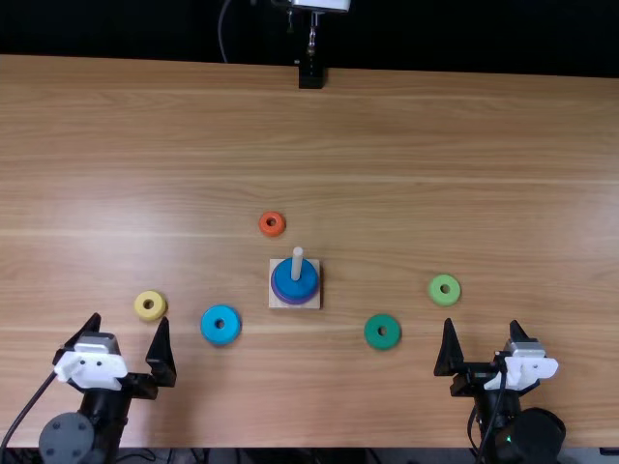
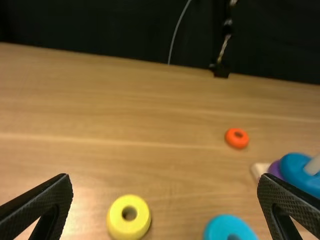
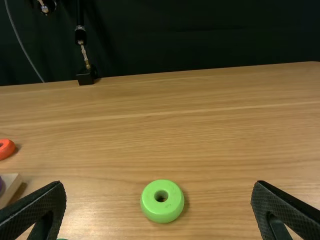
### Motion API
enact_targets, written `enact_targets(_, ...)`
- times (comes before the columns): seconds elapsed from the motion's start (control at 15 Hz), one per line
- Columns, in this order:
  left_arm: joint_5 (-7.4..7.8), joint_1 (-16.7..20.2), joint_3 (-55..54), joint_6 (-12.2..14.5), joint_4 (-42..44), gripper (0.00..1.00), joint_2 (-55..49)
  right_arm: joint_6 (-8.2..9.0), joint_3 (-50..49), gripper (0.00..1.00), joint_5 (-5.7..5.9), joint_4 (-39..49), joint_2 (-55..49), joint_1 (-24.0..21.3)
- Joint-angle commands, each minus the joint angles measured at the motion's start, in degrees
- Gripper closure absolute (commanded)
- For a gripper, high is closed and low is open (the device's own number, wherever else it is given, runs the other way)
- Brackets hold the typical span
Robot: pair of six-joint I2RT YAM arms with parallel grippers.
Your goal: Build the Hanoi tower: stack the rings onto the peg from bottom to top in this color order: purple, dark blue, light blue, dark green, light green, yellow, orange.
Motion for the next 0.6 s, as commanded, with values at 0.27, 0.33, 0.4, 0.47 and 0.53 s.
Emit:
enact_targets(0.27,-5.2,-1.96,21.64,1.92,-13.41,0.0,9.77,-0.23,-2.83,0.0,0.54,-4.68,-0.73,-0.69)
enact_targets(0.33,-6.25,-2.4,25.15,6.24,-17.62,0.0,12.58,-0.23,-2.83,0.0,0.54,-4.68,-0.73,-0.69)
enact_targets(0.4,-6.36,-2.75,28.23,12.67,-20.89,0.0,16.1,-0.23,-2.83,0.0,0.54,-4.68,-0.73,-0.69)
enact_targets(0.47,-6.15,-3.02,30.51,19.85,-23.85,0.0,19.61,-0.23,-2.83,0.0,0.54,-4.68,-0.73,-0.69)
enact_targets(0.53,-5.52,-3.1,33.06,25.65,-26.06,0.0,22.87,-0.23,-2.83,0.0,0.54,-4.68,-0.73,-0.69)
